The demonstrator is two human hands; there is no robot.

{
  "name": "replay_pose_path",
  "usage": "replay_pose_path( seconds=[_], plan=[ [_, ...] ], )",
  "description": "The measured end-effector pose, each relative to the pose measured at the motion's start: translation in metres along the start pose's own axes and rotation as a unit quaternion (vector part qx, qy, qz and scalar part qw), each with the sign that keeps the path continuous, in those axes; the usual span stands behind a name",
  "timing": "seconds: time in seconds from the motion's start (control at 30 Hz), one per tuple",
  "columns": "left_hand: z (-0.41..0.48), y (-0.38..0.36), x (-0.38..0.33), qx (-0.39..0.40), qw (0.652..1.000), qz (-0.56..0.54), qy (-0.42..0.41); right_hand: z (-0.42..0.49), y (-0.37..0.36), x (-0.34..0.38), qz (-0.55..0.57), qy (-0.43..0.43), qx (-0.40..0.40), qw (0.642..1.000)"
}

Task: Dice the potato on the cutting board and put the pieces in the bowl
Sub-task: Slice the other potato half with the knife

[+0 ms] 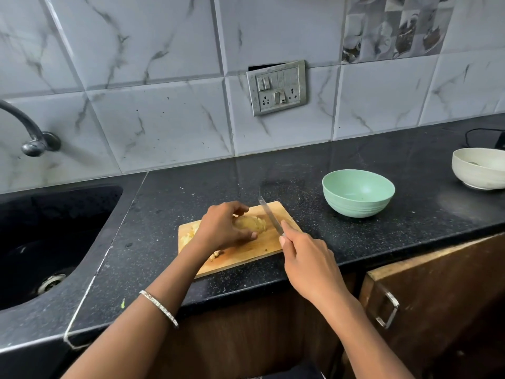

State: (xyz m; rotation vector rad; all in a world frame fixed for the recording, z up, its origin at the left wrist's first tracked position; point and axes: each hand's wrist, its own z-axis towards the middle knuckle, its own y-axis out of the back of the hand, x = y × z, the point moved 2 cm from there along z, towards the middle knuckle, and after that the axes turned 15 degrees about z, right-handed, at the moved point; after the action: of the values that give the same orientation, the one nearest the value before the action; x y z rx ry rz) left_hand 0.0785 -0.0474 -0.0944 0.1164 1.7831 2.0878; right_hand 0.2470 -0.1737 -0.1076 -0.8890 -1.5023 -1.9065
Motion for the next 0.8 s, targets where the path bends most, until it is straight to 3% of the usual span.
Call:
replay_pose_path(
  seconds=[0.47, 0.8],
  plan=[
    [-0.007, -0.001, 0.006, -0.047, 0.996, -0.062, 0.045, -0.005, -0.014, 0.016, -0.02, 0.014, 0.052, 0.998],
    [-0.009, -0.006, 0.005, -0.076, 0.993, -0.083, 0.042, 0.022, -0.029, 0.033, -0.035, 0.017, 0.032, 0.999]
  ],
)
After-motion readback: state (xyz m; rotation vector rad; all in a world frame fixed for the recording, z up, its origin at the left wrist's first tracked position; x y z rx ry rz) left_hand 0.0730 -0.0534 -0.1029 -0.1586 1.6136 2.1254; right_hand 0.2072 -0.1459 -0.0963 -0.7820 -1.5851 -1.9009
